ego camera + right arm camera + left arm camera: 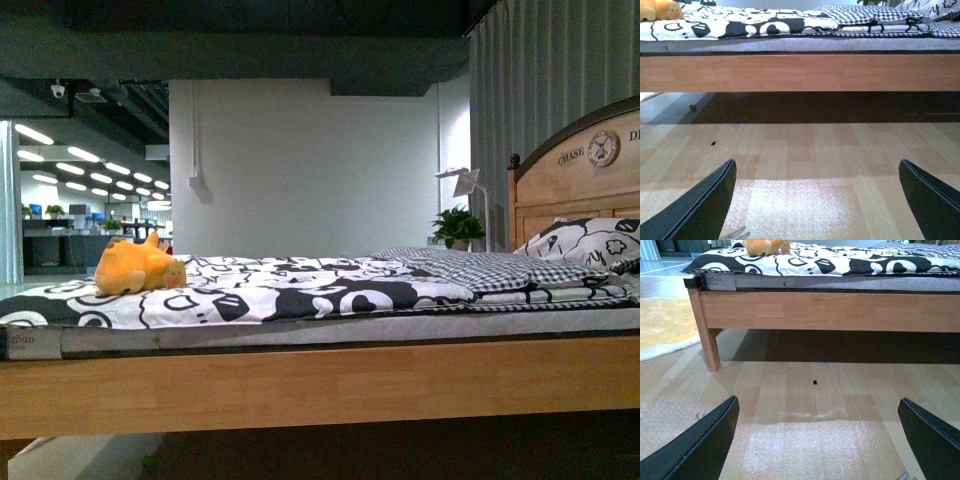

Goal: Put away toys

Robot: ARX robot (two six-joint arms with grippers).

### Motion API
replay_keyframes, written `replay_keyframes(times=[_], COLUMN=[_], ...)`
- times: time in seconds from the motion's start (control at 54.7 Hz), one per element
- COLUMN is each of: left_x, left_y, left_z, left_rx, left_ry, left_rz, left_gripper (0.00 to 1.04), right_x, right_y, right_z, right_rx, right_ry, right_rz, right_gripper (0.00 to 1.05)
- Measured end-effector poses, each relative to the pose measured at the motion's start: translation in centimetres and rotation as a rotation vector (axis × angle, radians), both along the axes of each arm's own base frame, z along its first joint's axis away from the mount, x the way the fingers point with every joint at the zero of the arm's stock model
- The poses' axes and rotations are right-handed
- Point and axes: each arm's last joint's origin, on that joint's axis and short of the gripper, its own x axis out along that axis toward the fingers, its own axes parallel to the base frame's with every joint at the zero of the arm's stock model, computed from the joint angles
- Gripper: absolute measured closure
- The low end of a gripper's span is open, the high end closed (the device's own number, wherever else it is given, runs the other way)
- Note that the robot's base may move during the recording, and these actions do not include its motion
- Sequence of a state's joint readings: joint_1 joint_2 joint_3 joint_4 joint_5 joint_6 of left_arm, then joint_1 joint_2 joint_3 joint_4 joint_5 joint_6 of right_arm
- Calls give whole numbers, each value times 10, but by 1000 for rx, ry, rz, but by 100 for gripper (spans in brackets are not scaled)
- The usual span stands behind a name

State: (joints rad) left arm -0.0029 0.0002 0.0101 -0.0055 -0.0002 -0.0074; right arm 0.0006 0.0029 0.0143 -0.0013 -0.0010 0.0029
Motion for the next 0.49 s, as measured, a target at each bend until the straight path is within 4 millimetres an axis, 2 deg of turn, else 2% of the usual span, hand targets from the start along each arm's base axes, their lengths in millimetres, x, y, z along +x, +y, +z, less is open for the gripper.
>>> replay_keyframes(times=[0.494], left_x=[0], left_y=[0], left_z=[0], left_rx=[0], left_ry=[0], left_rz=[0], left_gripper=[6], right_x=[0], right_y=[0], right_z=[0], right_rx=[0], right_ry=[0], right_rz=[0], right_gripper=[7])
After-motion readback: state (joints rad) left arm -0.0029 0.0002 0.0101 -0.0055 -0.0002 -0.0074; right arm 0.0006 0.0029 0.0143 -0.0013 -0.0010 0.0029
